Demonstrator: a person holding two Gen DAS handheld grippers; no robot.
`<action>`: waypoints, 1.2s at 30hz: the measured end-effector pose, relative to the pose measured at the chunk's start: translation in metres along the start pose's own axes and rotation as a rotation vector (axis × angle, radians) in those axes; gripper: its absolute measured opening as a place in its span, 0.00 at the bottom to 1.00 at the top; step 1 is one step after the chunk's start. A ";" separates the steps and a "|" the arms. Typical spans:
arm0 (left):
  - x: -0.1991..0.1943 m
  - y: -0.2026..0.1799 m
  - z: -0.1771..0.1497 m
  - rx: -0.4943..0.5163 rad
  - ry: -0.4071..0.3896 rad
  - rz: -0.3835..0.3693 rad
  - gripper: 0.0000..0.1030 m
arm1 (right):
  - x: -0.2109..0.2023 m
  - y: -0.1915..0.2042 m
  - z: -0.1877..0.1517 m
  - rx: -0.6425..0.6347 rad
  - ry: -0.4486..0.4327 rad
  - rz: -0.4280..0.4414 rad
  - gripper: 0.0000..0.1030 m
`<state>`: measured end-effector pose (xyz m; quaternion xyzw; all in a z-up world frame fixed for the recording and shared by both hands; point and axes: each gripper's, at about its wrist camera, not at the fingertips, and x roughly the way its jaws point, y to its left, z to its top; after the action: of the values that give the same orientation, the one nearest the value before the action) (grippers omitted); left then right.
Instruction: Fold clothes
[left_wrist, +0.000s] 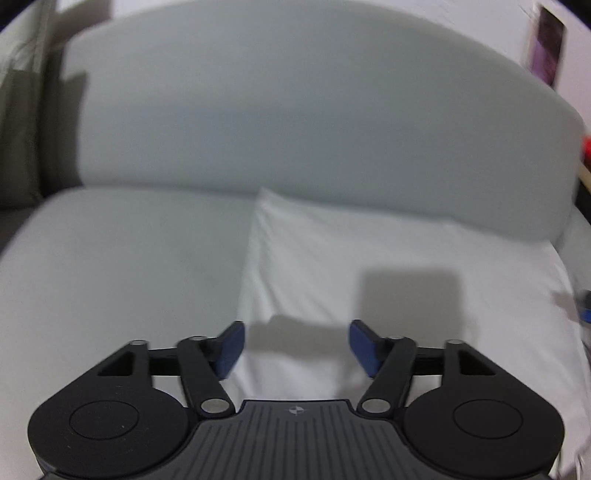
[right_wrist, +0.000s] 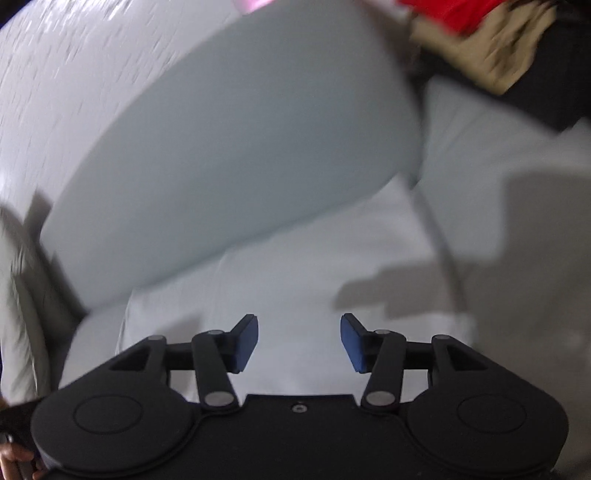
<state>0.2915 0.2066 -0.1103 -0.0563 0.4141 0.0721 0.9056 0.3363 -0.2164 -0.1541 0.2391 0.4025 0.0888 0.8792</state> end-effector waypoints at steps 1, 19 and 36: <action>0.005 0.006 0.003 -0.005 0.003 0.016 0.67 | -0.001 -0.008 0.008 0.017 -0.017 -0.015 0.47; 0.092 0.036 0.057 -0.118 -0.015 -0.036 0.47 | 0.051 -0.078 0.060 0.156 -0.061 -0.081 0.31; 0.086 -0.016 0.074 0.043 -0.066 0.083 0.03 | 0.068 -0.074 0.048 0.121 -0.097 -0.099 0.05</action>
<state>0.4050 0.2100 -0.1261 -0.0175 0.3875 0.1025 0.9160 0.4147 -0.2736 -0.2091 0.2757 0.3755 0.0093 0.8848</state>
